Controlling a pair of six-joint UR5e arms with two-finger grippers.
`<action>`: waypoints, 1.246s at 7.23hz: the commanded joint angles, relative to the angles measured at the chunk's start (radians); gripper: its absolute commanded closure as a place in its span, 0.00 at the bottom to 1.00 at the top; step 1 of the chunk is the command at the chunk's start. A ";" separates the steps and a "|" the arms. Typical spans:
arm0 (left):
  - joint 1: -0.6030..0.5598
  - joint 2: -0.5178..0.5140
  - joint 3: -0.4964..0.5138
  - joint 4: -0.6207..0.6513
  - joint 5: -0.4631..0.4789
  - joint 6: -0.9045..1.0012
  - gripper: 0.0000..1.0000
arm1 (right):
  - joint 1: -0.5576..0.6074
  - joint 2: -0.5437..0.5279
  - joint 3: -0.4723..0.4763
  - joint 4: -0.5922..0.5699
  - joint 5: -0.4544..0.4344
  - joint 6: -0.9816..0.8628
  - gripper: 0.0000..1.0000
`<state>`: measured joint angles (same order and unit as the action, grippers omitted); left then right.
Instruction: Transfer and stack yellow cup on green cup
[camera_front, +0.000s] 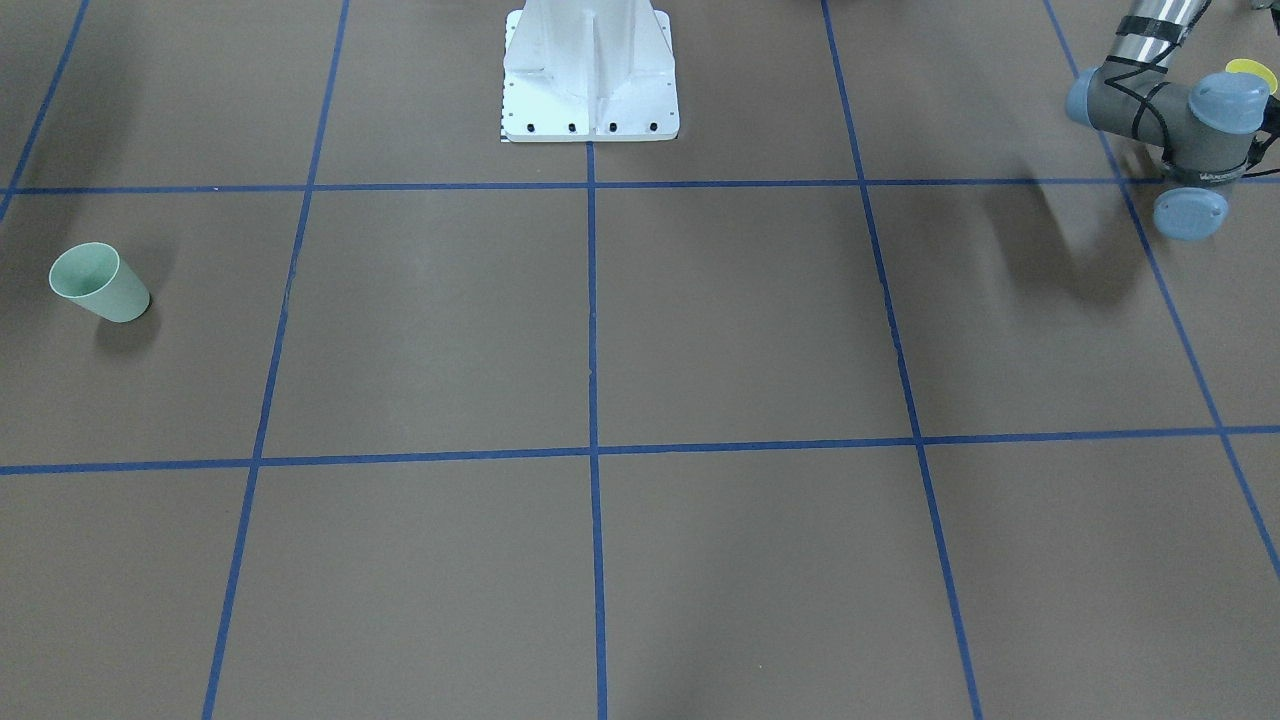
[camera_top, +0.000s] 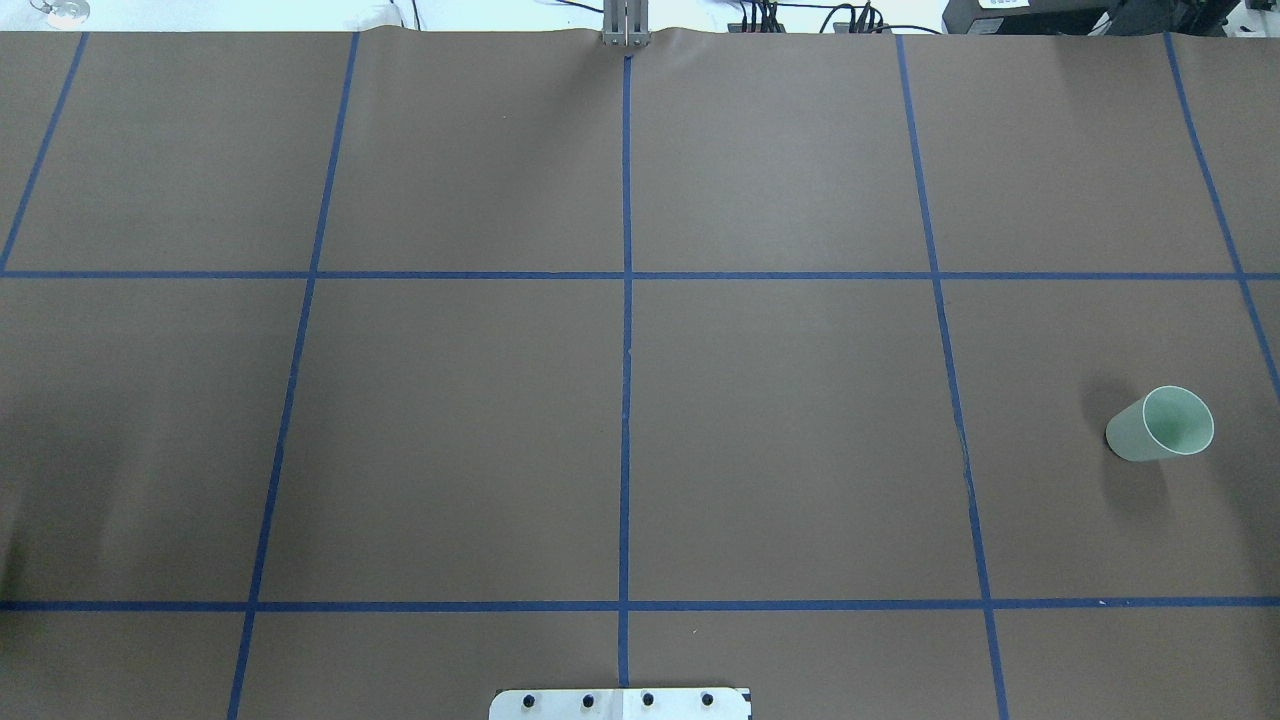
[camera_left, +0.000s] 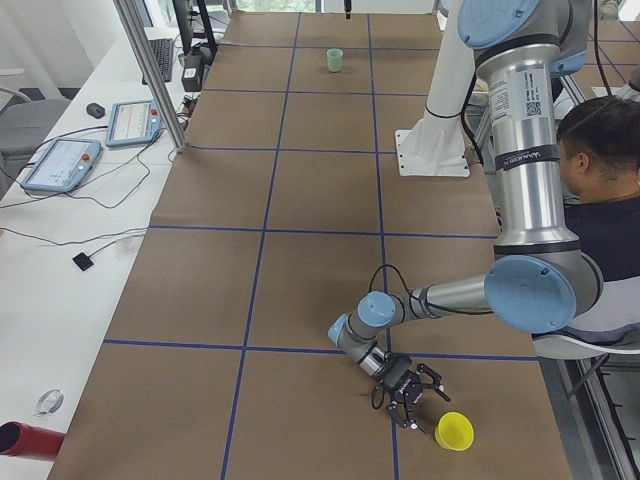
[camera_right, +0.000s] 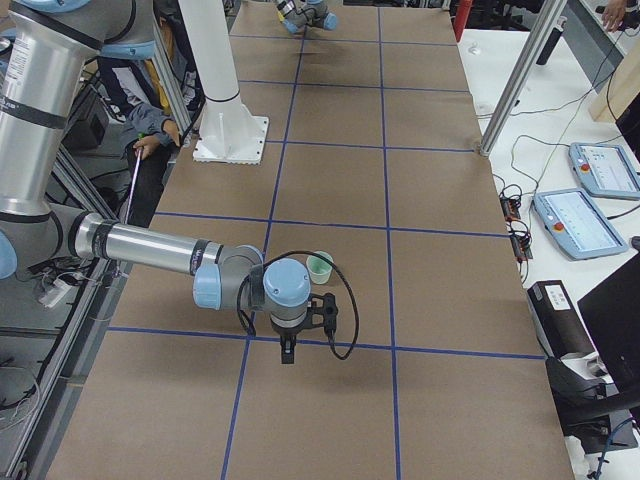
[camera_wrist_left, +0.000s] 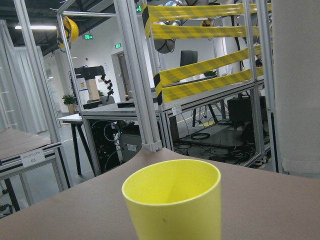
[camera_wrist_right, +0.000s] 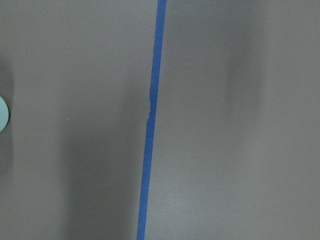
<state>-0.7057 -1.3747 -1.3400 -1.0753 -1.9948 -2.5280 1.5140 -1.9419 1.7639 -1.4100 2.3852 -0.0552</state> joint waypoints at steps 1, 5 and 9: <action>0.000 0.017 0.028 -0.003 -0.048 -0.017 0.00 | 0.000 0.000 0.000 0.000 0.002 0.000 0.00; 0.000 0.036 0.068 -0.035 -0.050 -0.038 0.00 | 0.000 0.001 -0.001 0.000 0.011 0.000 0.00; 0.000 0.036 0.093 -0.054 -0.050 -0.049 0.00 | 0.000 0.001 -0.001 0.000 0.011 0.000 0.00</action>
<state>-0.7056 -1.3392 -1.2547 -1.1228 -2.0448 -2.5739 1.5136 -1.9405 1.7625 -1.4097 2.3960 -0.0552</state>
